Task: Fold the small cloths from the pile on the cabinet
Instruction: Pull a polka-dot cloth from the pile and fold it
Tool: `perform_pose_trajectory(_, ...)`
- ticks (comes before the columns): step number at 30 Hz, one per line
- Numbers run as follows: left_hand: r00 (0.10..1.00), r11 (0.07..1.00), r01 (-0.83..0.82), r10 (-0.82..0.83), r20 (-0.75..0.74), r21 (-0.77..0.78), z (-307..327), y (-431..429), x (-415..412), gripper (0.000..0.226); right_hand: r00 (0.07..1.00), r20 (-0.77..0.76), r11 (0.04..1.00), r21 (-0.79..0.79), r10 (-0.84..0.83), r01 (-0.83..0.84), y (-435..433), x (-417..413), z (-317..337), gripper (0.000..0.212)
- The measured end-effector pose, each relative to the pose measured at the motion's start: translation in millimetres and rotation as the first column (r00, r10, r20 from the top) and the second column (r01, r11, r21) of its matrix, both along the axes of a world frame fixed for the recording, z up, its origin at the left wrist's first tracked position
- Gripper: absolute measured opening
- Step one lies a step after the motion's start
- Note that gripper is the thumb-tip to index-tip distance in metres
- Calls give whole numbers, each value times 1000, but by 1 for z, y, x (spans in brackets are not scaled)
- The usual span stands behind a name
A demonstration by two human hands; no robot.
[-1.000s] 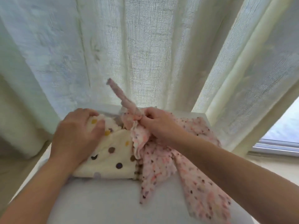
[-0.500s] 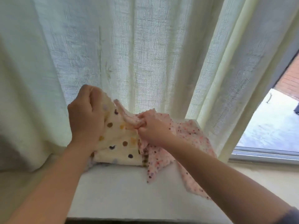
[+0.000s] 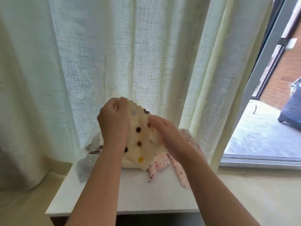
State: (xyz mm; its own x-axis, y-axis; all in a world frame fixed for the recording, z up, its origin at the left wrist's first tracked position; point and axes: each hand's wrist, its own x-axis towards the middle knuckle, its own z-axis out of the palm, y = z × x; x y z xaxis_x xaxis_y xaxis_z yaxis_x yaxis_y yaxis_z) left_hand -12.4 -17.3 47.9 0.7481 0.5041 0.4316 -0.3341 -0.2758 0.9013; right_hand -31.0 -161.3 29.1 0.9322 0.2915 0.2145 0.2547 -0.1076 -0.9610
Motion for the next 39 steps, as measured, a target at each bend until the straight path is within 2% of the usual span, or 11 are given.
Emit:
perform_pose_trajectory(5, 994, 993, -9, -4, 108, 117, -3, -15, -7, 25, 930, 253, 918, -229, -265, 324, -18, 6, -10, 12)
perform_pose_trajectory(8, 980, 968, 13, -61, 189, 249, -5, -5, -9, 37, 864, 247, 883, -58, -439, 466, -37, 7, 0, 13)
perform_pose_trajectory(11, 973, 920, 215, -230, 7, 327, -3, 3, -4, 47, 859, 105, 864, 109, -502, 492, -52, 5, 10, 16)
perform_pose_trajectory(13, 937, 924, 329, -294, -189, 197, -2, 3, 1, 40, 908, -119, 868, 267, -401, 418, -58, 9, 9, 16)
perform_pose_trajectory(16, 874, 916, 299, -376, -309, -268, -5, 1, 5, 35, 895, -438, 855, 491, 78, 166, -64, 12, 3, 42)
perform_pose_trajectory(20, 768, 588, 315, -619, -163, -745, -3, -1, 1, 37, 856, -464, 928, 370, 226, -45, -66, 13, -18, 39)
perform_pose_trajectory(23, 675, 378, 426, -738, 10, -822, -6, 1, 2, 44, 900, -401, 898, 440, 172, 25, -63, 11, -15, 24)
perform_pose_trajectory(29, 410, 268, 606, -912, 5, -749, -21, -11, 3, 37, 815, -521, 658, 710, 253, 249, -77, 22, -19, 16)
perform_pose_trajectory(32, 304, 316, 646, -941, -146, -695, -34, -21, 6, 37, 832, -489, 503, 805, 263, 314, -77, 16, -15, 29)
perform_pose_trajectory(35, 329, 472, 687, -880, -343, -552, -46, -25, 10, 31, 858, -501, 305, 839, 114, 450, -75, 5, -9, 31)
perform_pose_trajectory(39, 373, 542, 708, -832, -412, -453, -52, -22, 12, 25, 821, -567, 503, 692, -67, 518, -81, 0, -15, 59)
